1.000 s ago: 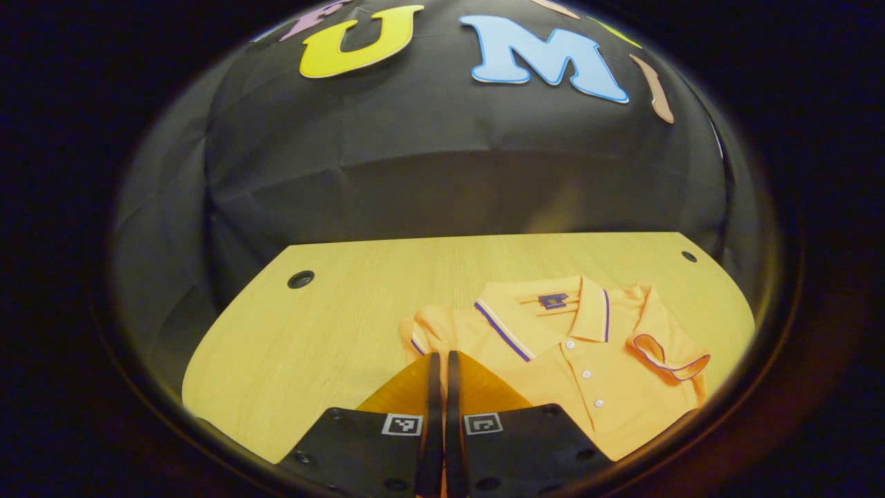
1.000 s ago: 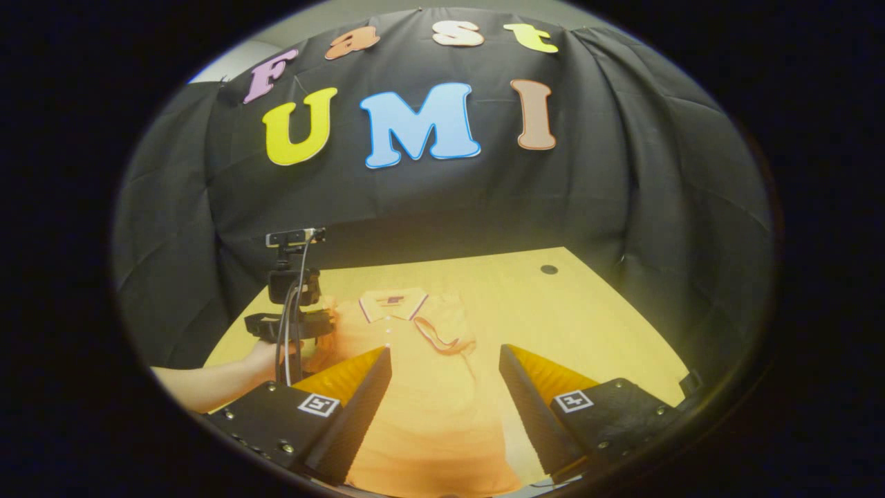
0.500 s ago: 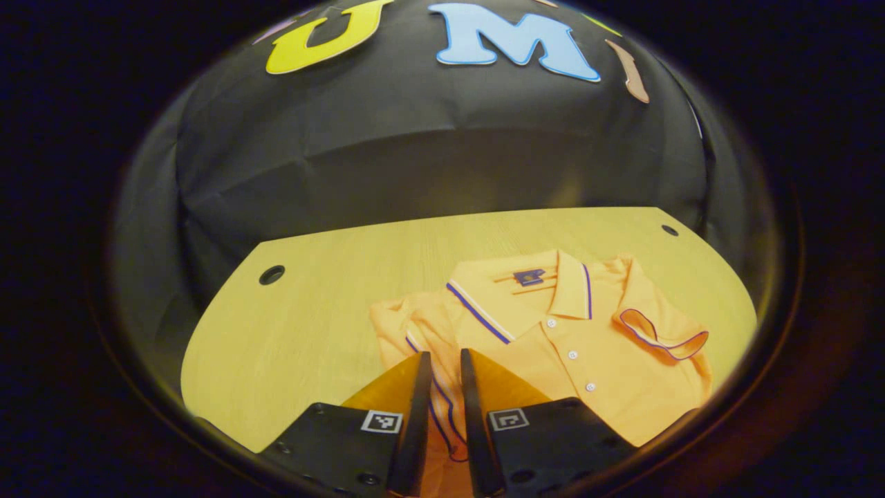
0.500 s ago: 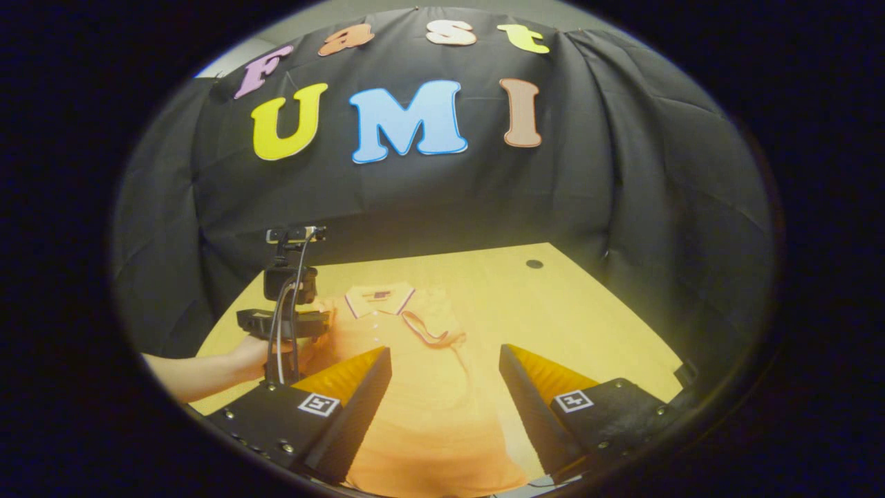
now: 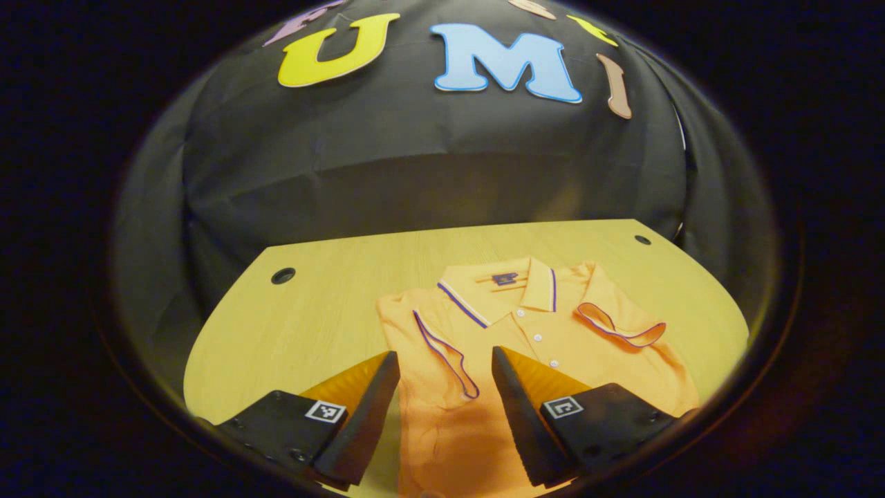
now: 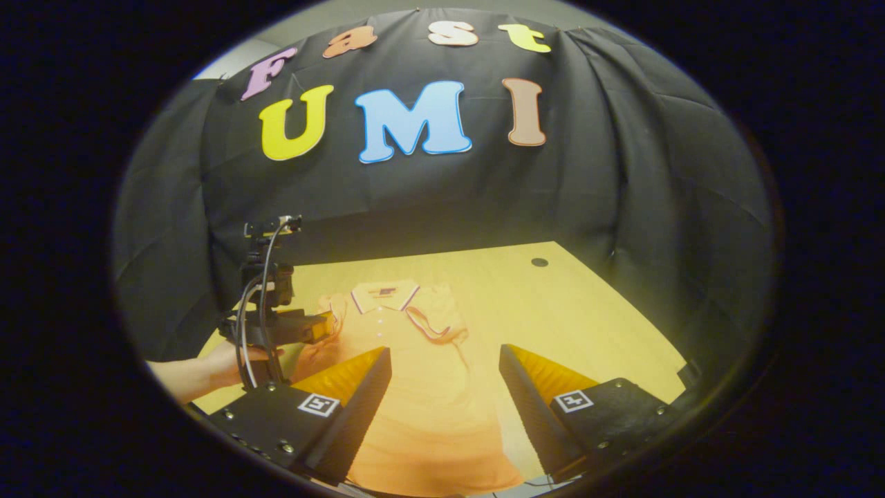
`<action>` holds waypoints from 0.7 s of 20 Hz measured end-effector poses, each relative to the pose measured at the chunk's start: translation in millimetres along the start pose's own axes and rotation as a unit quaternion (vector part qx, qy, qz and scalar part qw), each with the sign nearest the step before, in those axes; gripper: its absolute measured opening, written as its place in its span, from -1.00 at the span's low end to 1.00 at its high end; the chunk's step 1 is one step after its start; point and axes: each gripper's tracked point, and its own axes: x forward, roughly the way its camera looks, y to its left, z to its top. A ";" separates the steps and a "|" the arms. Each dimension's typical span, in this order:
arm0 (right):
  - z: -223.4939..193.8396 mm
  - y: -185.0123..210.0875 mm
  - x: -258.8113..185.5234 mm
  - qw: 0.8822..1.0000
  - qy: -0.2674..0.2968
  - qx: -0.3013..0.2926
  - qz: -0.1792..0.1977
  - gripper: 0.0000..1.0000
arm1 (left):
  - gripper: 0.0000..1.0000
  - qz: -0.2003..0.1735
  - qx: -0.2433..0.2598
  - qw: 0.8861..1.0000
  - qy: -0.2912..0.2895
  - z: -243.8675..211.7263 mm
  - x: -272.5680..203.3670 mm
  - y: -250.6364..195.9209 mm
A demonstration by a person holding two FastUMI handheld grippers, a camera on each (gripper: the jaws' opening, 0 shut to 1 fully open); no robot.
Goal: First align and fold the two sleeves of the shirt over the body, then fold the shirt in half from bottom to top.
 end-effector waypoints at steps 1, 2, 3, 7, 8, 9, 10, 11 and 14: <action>-3.5 -2.0 -3.4 1.000 0.000 -0.005 0.002 0.94 | 0.76 -0.001 0.004 1.000 -0.005 -1.6 -12.5 -1.5; -8.1 -3.6 -6.9 1.000 0.002 -0.008 0.003 0.94 | 0.77 -0.001 0.007 1.000 -0.011 -3.2 -24.2 -2.9; -14.0 -5.5 -9.3 1.000 0.005 -0.009 0.006 0.94 | 0.82 -0.004 0.008 1.000 -0.014 -6.9 -34.3 -6.2; -38.7 -14.9 -21.2 1.000 0.019 -0.011 0.010 0.94 | 0.90 -0.005 0.006 1.000 -0.013 -28.1 -83.1 -10.7; -44.3 -16.8 -24.5 1.000 0.022 -0.012 0.011 0.94 | 0.87 -0.006 0.006 1.000 -0.012 -33.7 -93.5 -12.7; -50.1 -19.2 -27.1 1.000 0.025 -0.015 0.011 0.94 | 0.87 -0.007 0.005 1.000 -0.011 -38.5 -102.7 -14.7; -56.3 -20.8 -30.2 0.999 0.029 -0.018 0.011 0.94 | 0.87 -0.008 0.005 1.000 -0.010 -43.4 -112.9 -15.7; -62.9 -22.0 -32.5 0.999 0.033 -0.020 0.011 0.94 | 0.87 -0.008 0.004 1.000 -0.010 -47.7 -124.0 -16.2; -82.9 -24.6 -39.1 0.999 0.046 -0.023 0.013 0.94 | 0.87 -0.008 0.004 1.000 -0.010 -60.8 -152.4 -17.1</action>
